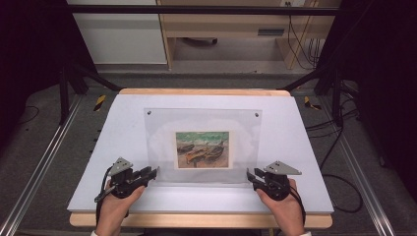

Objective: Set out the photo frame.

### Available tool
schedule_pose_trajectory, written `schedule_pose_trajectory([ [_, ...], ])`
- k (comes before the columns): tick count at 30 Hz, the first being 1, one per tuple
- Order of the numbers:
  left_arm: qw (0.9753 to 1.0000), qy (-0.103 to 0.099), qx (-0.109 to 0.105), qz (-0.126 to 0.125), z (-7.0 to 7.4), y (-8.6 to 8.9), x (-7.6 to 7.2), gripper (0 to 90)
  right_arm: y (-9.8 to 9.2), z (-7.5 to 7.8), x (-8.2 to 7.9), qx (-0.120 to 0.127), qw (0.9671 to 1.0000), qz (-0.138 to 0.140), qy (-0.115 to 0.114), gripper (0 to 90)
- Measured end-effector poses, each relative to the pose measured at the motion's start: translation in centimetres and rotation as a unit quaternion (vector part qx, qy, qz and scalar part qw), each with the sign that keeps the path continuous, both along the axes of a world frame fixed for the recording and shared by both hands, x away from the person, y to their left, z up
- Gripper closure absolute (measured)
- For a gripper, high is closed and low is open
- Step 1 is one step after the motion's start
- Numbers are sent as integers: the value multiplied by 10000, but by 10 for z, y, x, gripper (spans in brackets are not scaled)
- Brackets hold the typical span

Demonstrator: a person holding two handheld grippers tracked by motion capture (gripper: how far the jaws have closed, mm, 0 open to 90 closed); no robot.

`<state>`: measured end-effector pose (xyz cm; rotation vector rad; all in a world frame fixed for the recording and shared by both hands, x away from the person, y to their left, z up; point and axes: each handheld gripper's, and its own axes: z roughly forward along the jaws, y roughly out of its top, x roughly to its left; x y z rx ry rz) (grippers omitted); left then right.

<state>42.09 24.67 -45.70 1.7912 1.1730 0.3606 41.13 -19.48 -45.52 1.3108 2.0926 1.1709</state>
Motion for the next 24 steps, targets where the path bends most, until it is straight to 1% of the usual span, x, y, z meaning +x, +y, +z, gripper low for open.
schedule_pose_trajectory([
  [6, 9999, -10, 134, -21, -1, -1, -3, 683, 0, -1, -2, 20, 10000, 21, 54, 650],
  [13, 9998, 2, 208, -39, -1, -2, -5, 676, 0, -2, -4, -27, 10000, 15, 66, 651],
  [16, 9997, 9, 228, -47, -1, -2, -6, 673, 0, -3, -5, -66, 9999, 57, 56, 651],
  [20, 9996, 12, 262, -57, -1, -3, -6, 672, 0, -3, -6, -62, 9999, 35, 85, 651],
  [24, 9995, 19, 296, -74, -1, -3, -7, 670, 1, -3, -6, -83, 9999, 45, 65, 650],
])
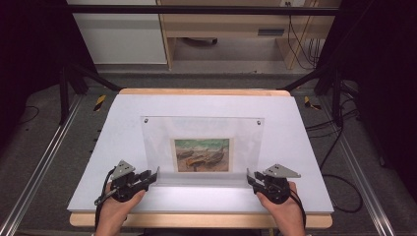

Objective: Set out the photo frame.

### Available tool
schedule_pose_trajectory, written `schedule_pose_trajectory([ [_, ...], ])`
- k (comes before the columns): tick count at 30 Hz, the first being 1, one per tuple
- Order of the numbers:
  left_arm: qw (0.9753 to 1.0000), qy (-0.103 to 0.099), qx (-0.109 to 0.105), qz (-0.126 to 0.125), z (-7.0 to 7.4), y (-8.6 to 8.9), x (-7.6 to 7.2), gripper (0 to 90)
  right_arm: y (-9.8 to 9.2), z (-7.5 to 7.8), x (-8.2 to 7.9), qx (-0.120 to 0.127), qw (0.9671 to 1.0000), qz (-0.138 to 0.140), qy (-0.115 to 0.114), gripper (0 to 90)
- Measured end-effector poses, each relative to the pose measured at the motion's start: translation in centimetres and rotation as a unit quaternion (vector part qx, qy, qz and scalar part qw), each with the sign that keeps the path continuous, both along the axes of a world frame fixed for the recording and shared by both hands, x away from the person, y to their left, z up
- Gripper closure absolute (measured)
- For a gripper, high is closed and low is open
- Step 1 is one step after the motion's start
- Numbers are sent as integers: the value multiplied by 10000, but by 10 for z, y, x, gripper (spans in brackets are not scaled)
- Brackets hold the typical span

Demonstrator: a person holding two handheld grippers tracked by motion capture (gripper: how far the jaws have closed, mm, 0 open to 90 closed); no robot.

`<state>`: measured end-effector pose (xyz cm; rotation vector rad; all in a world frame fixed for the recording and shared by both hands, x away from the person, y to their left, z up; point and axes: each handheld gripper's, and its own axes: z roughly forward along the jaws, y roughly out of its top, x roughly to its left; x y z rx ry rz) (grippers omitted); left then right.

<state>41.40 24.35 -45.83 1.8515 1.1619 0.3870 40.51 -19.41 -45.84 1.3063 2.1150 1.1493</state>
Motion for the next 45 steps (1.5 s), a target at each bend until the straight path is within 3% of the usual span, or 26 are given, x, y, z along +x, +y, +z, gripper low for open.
schedule_pose_trajectory([
  [45, 9998, 34, 165, -68, 0, -3, -2, 642, 2, -1, -3, -121, 9999, 30, 68, 647],
])
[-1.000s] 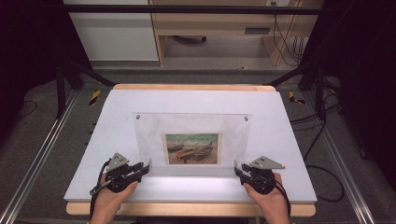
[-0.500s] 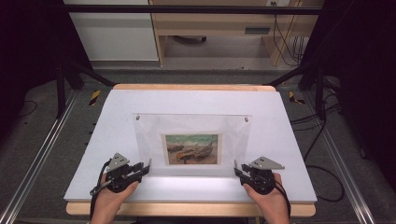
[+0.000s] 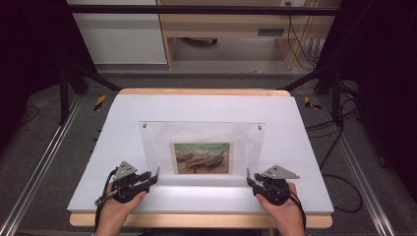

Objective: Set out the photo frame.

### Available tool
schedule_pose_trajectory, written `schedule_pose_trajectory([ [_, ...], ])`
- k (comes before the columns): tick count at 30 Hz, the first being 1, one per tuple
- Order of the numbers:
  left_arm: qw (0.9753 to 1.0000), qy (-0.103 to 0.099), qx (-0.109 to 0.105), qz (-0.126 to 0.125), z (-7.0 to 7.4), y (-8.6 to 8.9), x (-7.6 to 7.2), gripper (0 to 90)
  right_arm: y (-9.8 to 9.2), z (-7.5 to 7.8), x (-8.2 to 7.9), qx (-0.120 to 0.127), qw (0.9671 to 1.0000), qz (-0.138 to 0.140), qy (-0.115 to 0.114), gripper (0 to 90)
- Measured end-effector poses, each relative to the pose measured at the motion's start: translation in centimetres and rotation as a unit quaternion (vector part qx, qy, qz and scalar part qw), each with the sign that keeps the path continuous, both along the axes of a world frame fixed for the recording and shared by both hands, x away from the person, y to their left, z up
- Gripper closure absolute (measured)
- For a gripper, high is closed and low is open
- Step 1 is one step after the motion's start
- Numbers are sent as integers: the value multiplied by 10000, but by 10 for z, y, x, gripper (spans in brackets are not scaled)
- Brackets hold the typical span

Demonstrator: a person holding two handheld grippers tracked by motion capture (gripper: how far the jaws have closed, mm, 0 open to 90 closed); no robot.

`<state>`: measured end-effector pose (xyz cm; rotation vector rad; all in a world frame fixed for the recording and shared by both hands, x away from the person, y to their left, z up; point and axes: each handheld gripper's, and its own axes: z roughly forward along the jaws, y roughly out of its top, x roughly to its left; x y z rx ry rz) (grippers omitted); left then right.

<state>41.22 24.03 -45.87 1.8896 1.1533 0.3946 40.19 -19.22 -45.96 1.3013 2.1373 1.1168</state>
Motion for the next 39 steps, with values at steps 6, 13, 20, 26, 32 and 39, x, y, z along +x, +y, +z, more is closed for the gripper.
schedule_pose_trajectory([
  [6, 10000, 17, 58, -28, 0, -2, 0, 629, 0, -1, -2, -56, 10000, 20, 25, 648],
  [13, 10000, 19, 67, -29, 0, -2, -1, 627, 0, -1, -1, -52, 10000, 24, 25, 648],
  [20, 9999, 30, 92, -31, 0, -3, -1, 619, 0, -2, -1, -70, 10000, 36, 38, 645],
  [26, 9999, 23, 125, -44, -1, -4, -2, 610, 1, -2, -1, -93, 9999, 57, 72, 640],
  [32, 9999, 22, 129, -36, -1, -4, -2, 609, 1, -2, -1, -97, 9999, 58, 63, 637],
  [39, 9999, 17, 122, -11, -1, -5, -2, 603, 3, -3, -1, -102, 9999, 37, 66, 605],
])
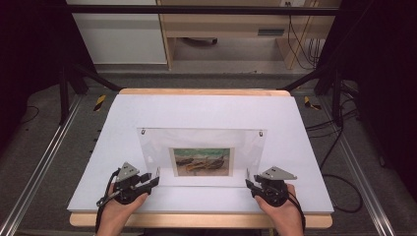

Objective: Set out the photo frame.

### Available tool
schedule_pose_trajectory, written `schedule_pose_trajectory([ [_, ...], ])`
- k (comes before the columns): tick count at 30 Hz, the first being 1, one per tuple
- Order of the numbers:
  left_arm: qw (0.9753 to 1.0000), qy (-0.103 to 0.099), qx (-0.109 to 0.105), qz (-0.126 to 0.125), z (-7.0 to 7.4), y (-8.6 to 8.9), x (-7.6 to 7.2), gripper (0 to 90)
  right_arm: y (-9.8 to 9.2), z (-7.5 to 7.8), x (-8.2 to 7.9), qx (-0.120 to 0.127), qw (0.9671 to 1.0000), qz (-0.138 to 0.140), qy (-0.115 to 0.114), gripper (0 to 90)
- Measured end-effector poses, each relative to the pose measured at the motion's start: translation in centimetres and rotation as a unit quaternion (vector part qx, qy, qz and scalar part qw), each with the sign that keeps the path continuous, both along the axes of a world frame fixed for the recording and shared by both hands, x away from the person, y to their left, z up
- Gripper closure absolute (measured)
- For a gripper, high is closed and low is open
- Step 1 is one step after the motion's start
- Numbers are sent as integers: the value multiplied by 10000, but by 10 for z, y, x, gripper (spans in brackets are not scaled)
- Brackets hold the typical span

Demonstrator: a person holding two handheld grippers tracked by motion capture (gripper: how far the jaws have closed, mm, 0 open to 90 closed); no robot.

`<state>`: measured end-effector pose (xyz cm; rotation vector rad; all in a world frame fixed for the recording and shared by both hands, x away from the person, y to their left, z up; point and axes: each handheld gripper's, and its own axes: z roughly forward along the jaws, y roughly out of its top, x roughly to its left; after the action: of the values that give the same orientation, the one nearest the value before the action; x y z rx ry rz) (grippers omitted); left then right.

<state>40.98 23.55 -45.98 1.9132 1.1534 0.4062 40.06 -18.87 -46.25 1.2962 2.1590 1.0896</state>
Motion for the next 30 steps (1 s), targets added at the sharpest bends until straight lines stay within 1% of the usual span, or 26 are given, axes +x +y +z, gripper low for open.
schedule_pose_trajectory([
  [11, 10000, 22, -2, -17, 0, 0, 1, 602, 3, 0, 0, -77, 10000, -16, -25, 573],
  [12, 10000, 20, -1, -16, 0, 0, 1, 602, 4, 0, 0, -114, 9999, -18, -58, 571],
  [19, 10000, 7, 24, -23, 1, 0, 1, 603, 5, 0, 0, -141, 9998, -14, -100, 558],
  [23, 10000, -3, 23, -15, 1, 0, 0, 601, 6, 0, 0, -166, 9997, -11, -150, 529],
  [24, 10000, -5, 21, -9, 0, -1, 0, 593, 7, 0, 0, -148, 9998, -9, -156, 478],
  [25, 10000, -6, 12, -5, 0, -1, 0, 593, 7, 0, 0, -148, 9998, -9, -156, 478],
  [26, 10000, -18, -3, -14, 0, -2, 1, 567, 9, 0, 0, -140, 9998, -33, -142, 432],
  [27, 10000, -18, -3, -14, 0, -2, 1, 553, 9, 0, 0, -140, 9998, -33, -142, 432],
  [28, 10000, -41, -5, -23, 0, -3, 1, 537, 10, 0, 1, -192, 9996, -13, -216, 369],
  [29, 10000, -56, 18, -34, 0, -3, 1, 537, 10, 0, 1, -192, 9996, -13, -216, 369],
  [30, 10000, -69, 11, -34, 0, -4, 0, 520, 10, 1, 1, -168, 9996, -35, -211, 347],
])
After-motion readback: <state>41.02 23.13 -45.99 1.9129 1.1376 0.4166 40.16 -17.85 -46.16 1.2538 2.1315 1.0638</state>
